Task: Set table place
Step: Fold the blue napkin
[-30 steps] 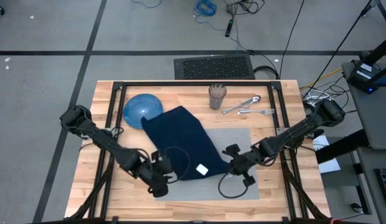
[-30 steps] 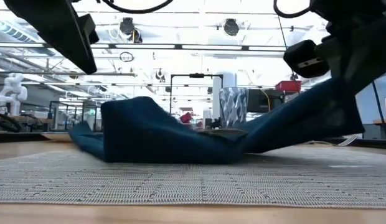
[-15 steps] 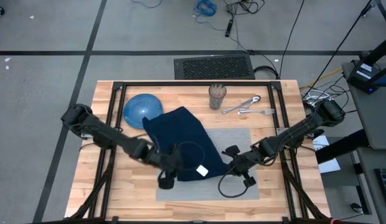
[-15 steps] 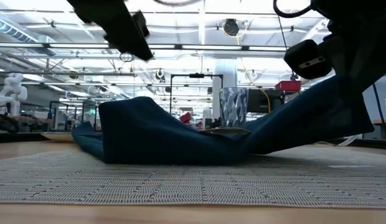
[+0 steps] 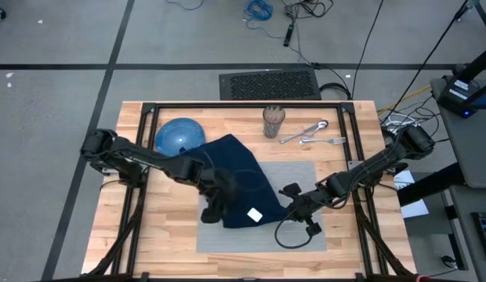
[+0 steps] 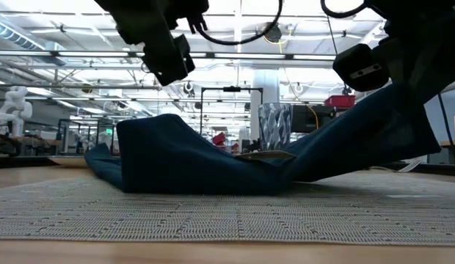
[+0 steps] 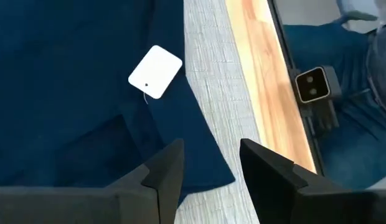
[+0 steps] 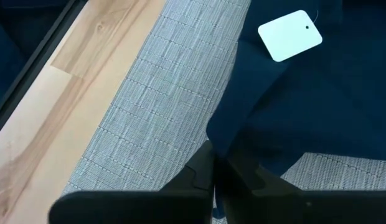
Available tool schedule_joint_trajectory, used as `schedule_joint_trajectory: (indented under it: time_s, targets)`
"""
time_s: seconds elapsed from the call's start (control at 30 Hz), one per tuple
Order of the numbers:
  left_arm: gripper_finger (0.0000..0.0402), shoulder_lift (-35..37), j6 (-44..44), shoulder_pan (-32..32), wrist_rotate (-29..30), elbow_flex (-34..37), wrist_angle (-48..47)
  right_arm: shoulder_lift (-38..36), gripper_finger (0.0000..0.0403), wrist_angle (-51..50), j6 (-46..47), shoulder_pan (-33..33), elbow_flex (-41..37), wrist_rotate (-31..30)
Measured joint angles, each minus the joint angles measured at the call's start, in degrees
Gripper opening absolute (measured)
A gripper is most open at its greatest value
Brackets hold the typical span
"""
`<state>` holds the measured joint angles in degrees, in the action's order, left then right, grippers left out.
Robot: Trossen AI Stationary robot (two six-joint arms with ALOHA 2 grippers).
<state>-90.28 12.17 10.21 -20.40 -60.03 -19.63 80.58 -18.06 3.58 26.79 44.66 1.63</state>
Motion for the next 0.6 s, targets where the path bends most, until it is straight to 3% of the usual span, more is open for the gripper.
schedule_joint_trajectory:
  time_s: [0.3,0.6]
  targets:
    - [0.0143,-6.9,-2.2,-1.9,-3.2,0.1,1.3,0.0,0.0000,0.4,0.1,0.0,0.0,0.0]
    - [0.0143,-7.6,-2.0,-2.4,-5.4,0.1,2.4,0.0,0.0000,0.4,0.0,0.0,0.0,-0.1]
